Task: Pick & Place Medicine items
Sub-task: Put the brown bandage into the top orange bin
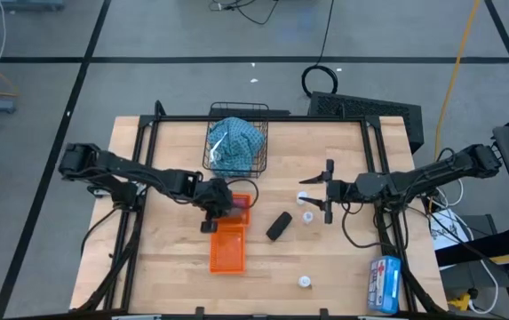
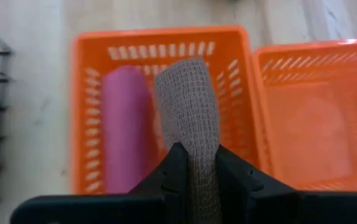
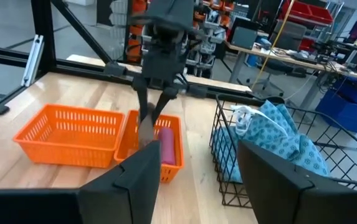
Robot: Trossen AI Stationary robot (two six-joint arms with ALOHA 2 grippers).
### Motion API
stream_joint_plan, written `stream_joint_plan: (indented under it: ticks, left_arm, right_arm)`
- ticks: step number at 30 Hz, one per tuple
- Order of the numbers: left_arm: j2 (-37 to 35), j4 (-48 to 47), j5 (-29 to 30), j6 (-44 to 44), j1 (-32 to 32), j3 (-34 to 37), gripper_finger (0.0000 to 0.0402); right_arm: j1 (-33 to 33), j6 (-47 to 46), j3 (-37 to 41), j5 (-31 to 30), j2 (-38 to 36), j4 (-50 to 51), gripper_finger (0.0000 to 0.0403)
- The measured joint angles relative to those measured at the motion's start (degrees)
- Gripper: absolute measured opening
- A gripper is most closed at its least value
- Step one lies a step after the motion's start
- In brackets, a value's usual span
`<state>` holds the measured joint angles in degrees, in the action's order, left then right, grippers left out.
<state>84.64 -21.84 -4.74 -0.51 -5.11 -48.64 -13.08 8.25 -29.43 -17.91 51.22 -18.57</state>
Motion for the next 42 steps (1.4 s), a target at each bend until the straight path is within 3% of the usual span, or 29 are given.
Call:
stream_joint_plan:
  ticks: [12, 28, 42]
  left_arm:
    - [6.8, 2.6, -0.4, 2.2, 0.0, 0.0, 0.0064]
    - [7.0, 6.0, 0.3, 0.2, 0.0, 0.0, 0.0144]
    - [7.0, 5.7, 0.3, 0.0, 0.0, -0.1, 0.0147]
  right_arm:
    - [0.0, 0.0, 0.0, 0.0, 0.2, 0.4, 0.0197]
    - [0.0, -1.5, 0.0, -0.1, 0.2, 0.4, 0.0196]
    - [0.0, -1.6, 0.0, -0.2, 0.2, 0.4, 0.0196]
